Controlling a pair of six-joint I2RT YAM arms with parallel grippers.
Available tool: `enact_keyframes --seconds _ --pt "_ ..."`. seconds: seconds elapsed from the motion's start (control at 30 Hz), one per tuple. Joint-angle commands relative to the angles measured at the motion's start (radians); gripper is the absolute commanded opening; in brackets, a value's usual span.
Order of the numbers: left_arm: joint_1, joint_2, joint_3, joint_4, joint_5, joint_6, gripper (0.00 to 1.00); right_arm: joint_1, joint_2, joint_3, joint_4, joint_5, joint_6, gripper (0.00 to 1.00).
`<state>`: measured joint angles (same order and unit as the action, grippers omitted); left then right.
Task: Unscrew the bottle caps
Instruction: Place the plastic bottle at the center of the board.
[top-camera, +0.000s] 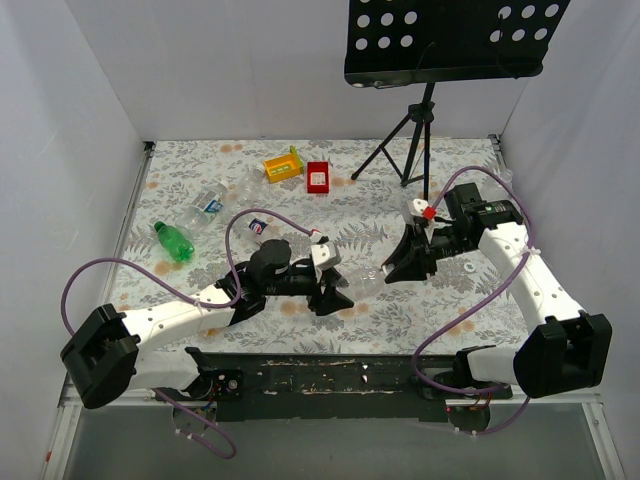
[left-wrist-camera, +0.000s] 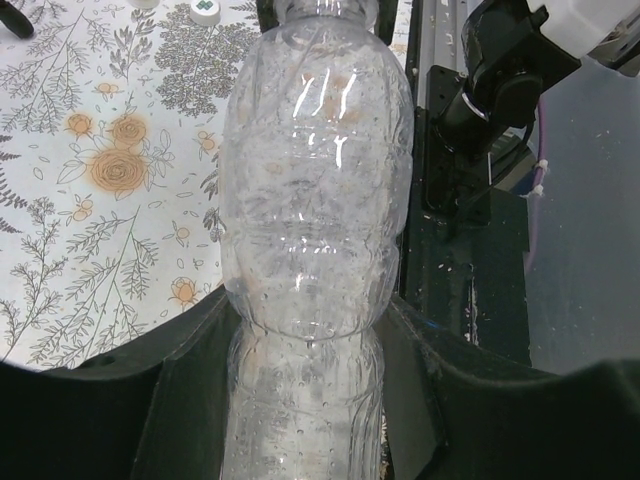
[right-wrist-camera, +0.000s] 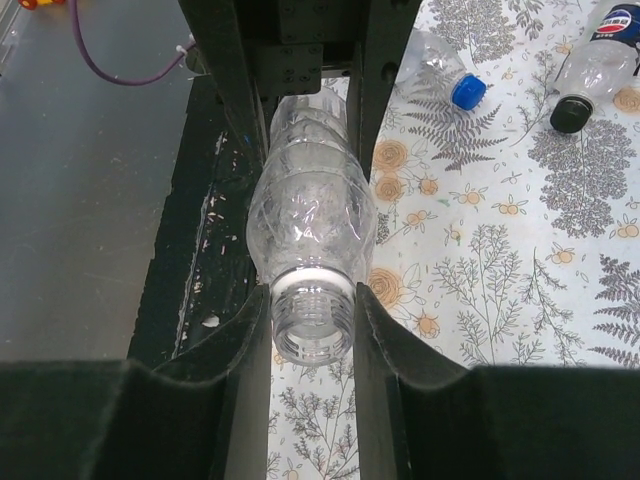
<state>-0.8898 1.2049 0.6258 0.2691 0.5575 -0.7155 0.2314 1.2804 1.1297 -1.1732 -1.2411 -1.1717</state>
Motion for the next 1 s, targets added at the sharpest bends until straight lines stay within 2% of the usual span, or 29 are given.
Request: enact_keyframes --seconds 0.0,0.03,0.07,0.1,0.13,0.33,0.57,0.8,0.97 --pt "-0.003 -0.03 0.023 0.025 -0.062 -0.01 0.58 0.006 -0.022 0.027 0.035 0.046 0.072 0.01" --pt "-0.003 -0.042 0.02 0.022 -0.074 -0.012 0.68 0.005 -0.027 0.03 0.037 0.066 0.086 0.01" --pt "-0.003 -0.054 0.014 0.027 -0.093 -0.016 0.84 0.003 -0.032 0.033 0.035 0.086 0.086 0.01" --pt "-0.003 -0.071 0.005 0.03 -0.106 -0.016 0.94 -0.003 -0.035 0.038 0.027 0.103 0.084 0.01" --pt "-0.003 -0.091 -0.004 0.036 -0.12 -0.016 0.98 -0.009 -0.039 0.041 0.023 0.109 0.084 0.01" --pt "0.003 -0.185 0.024 -0.08 -0.182 0.065 0.98 -0.069 -0.07 0.045 0.011 0.186 0.102 0.01" --pt "0.006 -0.268 0.049 -0.338 -0.361 0.301 0.98 -0.135 -0.104 0.185 -0.115 0.497 0.142 0.01" --pt "0.008 -0.341 -0.058 -0.246 -0.444 0.303 0.98 -0.397 -0.162 0.17 -0.135 0.683 0.146 0.01" --pt "0.006 -0.366 -0.101 -0.208 -0.464 0.298 0.98 -0.504 -0.193 0.238 -0.138 0.83 0.116 0.01"
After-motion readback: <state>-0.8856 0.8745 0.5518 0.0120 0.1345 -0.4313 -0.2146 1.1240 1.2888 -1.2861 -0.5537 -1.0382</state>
